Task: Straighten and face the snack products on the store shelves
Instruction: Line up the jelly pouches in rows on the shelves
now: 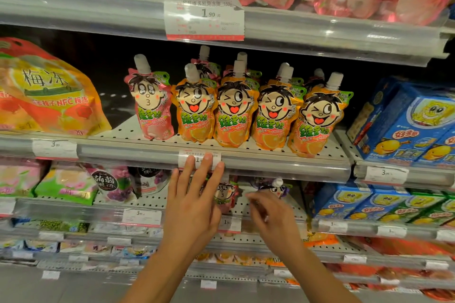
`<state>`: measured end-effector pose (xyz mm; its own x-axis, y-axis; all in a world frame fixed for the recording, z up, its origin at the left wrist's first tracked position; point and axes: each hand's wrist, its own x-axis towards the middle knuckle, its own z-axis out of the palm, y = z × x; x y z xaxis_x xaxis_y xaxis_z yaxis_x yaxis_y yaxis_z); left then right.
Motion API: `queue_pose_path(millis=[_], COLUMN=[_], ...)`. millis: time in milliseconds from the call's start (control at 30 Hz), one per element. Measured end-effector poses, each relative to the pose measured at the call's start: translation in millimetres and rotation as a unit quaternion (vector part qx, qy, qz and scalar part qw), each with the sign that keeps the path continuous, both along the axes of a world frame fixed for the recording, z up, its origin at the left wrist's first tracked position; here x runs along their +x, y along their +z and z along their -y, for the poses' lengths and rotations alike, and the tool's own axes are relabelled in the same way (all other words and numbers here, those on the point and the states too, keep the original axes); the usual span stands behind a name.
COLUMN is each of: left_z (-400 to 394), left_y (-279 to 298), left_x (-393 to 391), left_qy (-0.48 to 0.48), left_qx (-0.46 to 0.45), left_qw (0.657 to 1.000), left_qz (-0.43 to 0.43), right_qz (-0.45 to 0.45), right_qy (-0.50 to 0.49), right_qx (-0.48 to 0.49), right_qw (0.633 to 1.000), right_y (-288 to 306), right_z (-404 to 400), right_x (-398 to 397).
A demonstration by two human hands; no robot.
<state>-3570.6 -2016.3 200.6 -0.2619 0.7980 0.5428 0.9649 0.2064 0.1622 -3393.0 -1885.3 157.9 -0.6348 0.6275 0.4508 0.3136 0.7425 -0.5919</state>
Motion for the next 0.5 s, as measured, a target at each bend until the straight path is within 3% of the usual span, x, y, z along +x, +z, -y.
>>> queue_pose_path(millis=[200,400,500], left_z=[3,4,4], left_y=[0,3,2], left_x=[-2,-2,-1], left_qy=[-0.001,-0.002,0.001], left_qx=[-0.023,-0.035,-0.031], left_qw=[1.000,0.999,1.000], left_qz=[0.001,0.000,0.003], right_qz=[0.083,0.083,0.113], right_qy=[-0.011,-0.100,-0.094], right_qx=[-0.077,-0.032,-0.014], right_qw=[0.994,0.991,0.989], right_y=[14,6,7], right_z=[7,2,-3], right_x=[-45,-54,-58])
